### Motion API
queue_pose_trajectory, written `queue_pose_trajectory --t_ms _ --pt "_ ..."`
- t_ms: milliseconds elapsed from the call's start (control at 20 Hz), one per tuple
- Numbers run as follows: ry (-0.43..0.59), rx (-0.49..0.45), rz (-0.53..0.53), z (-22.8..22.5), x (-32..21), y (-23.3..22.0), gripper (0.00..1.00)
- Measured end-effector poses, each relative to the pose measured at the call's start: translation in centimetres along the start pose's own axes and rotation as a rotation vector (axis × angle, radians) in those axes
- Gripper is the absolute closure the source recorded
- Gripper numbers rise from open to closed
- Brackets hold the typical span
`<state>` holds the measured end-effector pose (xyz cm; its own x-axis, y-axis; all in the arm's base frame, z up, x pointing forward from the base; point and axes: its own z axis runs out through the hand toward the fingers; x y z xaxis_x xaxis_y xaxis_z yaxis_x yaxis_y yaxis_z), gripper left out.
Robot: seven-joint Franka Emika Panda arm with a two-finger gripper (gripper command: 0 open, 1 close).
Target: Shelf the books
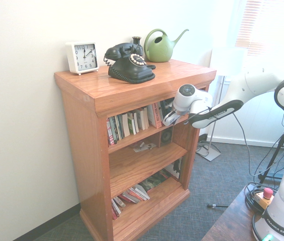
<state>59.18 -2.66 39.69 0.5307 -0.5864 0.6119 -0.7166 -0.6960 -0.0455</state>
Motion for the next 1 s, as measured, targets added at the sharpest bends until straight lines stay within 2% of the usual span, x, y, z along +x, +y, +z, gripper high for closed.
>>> queue_pose_trajectory --t_ms 700,1000 --pt "0.003 0.015 -0.037 -0.2 -0.7 -1.3 0.0" --pt "0.017 0.003 -0.066 -0.7 -2.1 -0.2 0.0"
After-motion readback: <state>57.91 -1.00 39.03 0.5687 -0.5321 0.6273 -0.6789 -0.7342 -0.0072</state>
